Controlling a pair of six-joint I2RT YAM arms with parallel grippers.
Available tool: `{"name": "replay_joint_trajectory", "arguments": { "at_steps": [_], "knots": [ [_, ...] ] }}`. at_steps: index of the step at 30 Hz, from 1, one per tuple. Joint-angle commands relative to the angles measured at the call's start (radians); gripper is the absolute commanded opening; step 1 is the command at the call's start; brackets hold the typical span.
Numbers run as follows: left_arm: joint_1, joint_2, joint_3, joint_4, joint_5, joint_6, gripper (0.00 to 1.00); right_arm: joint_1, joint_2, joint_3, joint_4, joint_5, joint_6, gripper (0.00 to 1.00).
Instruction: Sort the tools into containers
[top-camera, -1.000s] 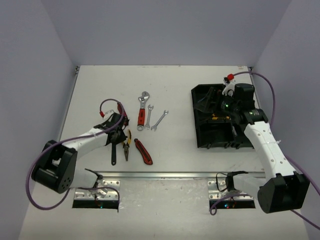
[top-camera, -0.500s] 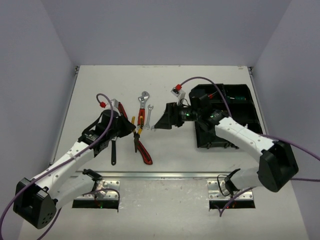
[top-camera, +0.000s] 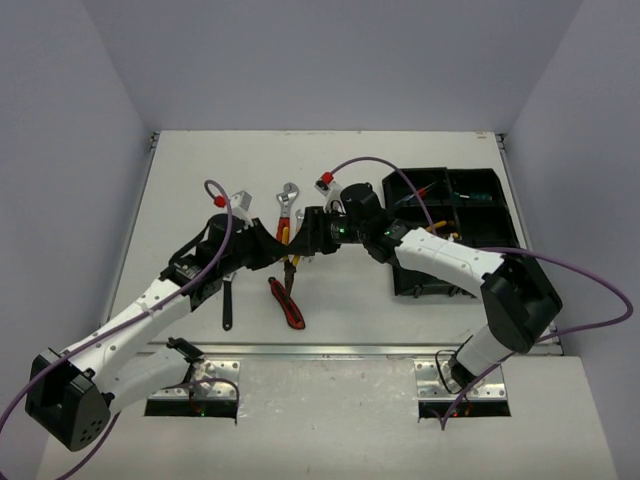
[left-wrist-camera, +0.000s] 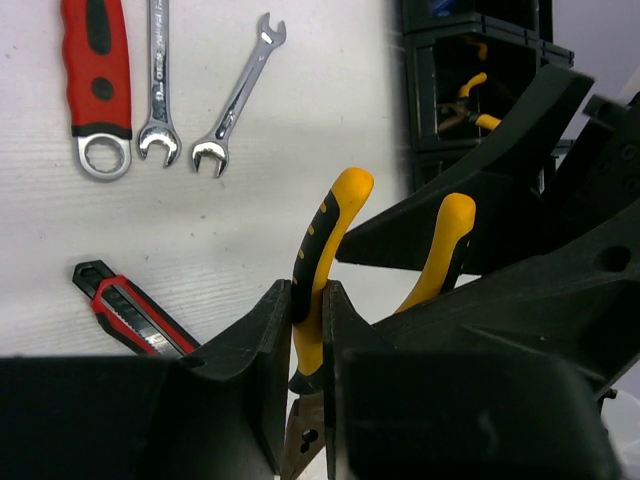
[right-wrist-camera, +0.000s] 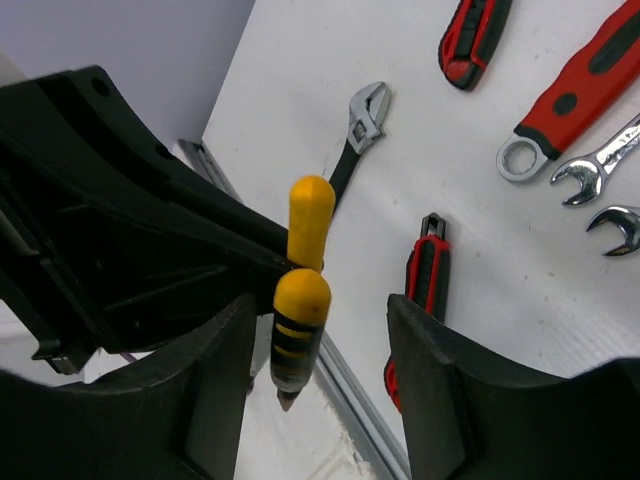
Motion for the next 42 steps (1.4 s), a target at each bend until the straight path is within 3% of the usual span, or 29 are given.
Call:
{"name": "replay_joint_trajectory", "arguments": {
  "at_steps": [1,2,3,4,5,11,17,20,24,29,34,42],
  "knots": [
    [-0.015,0.014,0.052,0.081,0.015,-0.031,0.00,0.001,0.000,0.033,0.092,0.033,0.026,0.50],
    [-0.018,0.014,0.053,0.082,0.015,-0.030,0.00,0.001,0.004,0.037,0.089,0.035,0.025,0.35],
    [-0.021,0.012,0.055,0.086,0.016,-0.030,0.00,0.002,0.008,0.041,0.084,0.038,0.024,0.15],
    [-0.021,0.009,0.058,0.089,0.017,-0.029,0.00,0.002,0.009,0.043,0.078,0.043,0.021,0.04],
    [-0.022,0.008,0.060,0.090,0.017,-0.026,0.00,0.002,0.010,0.045,0.071,0.052,0.017,0.00],
    [-0.024,-0.006,0.118,-0.010,-0.072,0.033,0.99,-0.039,-0.072,-0.004,-0.011,0.185,0.040,0.00],
    [-0.022,-0.018,0.297,-0.295,-0.485,0.171,1.00,-0.310,-0.280,-0.090,-0.243,0.449,0.159,0.00],
    [-0.022,-0.054,0.320,-0.384,-0.590,0.220,1.00,-0.461,-0.384,-0.112,-0.351,0.604,0.177,0.00],
    [-0.022,-0.102,0.299,-0.418,-0.615,0.284,1.00,-0.592,-0.423,-0.102,-0.434,0.758,0.203,0.00],
    [-0.022,-0.127,0.221,-0.405,-0.617,0.324,1.00,-0.626,-0.386,-0.063,-0.452,0.899,0.249,0.00],
    [-0.022,-0.123,0.178,-0.380,-0.583,0.324,1.00,-0.627,-0.269,-0.005,-0.450,0.963,0.275,0.00],
    [-0.021,-0.107,0.167,-0.362,-0.565,0.330,1.00,-0.630,-0.177,0.036,-0.355,0.931,0.224,0.00]
  ]
}}
